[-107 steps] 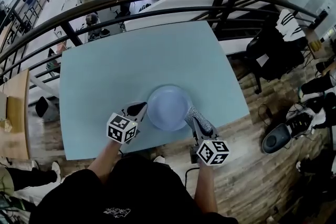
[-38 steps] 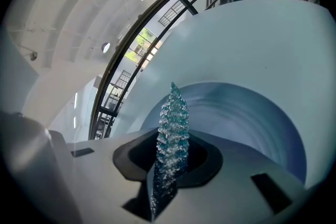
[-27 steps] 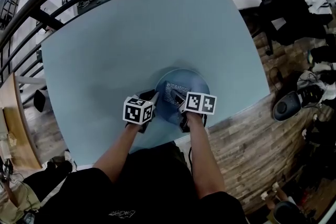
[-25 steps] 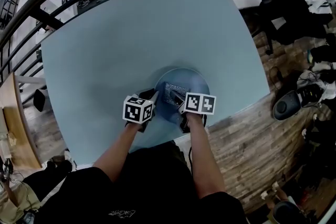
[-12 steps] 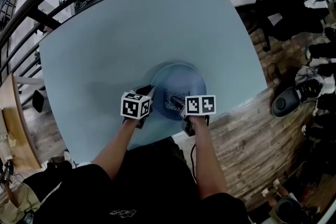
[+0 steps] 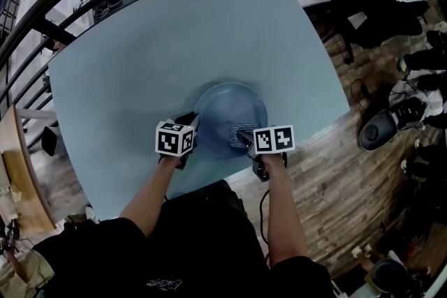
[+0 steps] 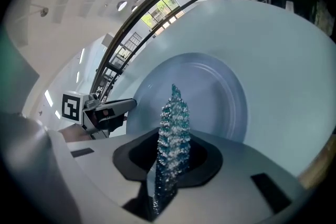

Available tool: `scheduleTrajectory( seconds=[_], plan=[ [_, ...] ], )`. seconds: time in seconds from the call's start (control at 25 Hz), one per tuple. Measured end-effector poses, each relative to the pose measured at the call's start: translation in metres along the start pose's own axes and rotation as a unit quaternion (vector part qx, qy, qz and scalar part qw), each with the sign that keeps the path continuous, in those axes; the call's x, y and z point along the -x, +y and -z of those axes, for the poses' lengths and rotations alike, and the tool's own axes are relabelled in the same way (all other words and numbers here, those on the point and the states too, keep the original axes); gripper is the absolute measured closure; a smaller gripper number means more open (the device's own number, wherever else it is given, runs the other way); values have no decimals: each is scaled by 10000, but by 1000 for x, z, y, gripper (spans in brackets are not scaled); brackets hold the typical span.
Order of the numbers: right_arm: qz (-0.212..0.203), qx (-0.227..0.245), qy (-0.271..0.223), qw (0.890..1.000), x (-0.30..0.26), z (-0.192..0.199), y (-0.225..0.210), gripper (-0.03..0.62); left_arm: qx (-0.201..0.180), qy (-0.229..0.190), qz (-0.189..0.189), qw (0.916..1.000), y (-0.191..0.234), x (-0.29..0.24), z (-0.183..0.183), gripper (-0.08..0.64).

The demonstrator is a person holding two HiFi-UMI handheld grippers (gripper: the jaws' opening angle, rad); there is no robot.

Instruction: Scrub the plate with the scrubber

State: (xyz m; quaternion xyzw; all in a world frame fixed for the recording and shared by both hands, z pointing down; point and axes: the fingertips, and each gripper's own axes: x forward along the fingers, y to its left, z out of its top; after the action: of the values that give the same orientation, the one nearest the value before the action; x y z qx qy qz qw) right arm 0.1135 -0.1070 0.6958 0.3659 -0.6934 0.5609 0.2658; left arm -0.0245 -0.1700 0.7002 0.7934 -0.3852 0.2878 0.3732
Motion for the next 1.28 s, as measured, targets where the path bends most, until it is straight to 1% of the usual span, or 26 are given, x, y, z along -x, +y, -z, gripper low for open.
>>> scheduleTrajectory(
  seconds=[0.24,0.52,0.76,0.88,1.12,1.28],
  plan=[
    [338,153,18,9993,17,-2,-22,506,-26,6,-8,10000,0,-1,-1,507],
    [720,101,-248,9970,32,-20,-47,506,-50,35,-17,10000,-1,-1,2,506],
    [898,19,-339,9954,39,-37,-61,506,-41,45,6,10000,-1,-2,1,506],
    [967,-41,-384,9946,40,-48,-65,506,-36,38,36,10000,-1,-2,0,506],
    [1246,46,-449,9912,34,-73,-63,506,-12,31,66,10000,-1,-1,1,506],
    [1189,85,-463,9918,22,-87,-52,506,1,25,101,9999,0,-1,1,506]
  ],
)
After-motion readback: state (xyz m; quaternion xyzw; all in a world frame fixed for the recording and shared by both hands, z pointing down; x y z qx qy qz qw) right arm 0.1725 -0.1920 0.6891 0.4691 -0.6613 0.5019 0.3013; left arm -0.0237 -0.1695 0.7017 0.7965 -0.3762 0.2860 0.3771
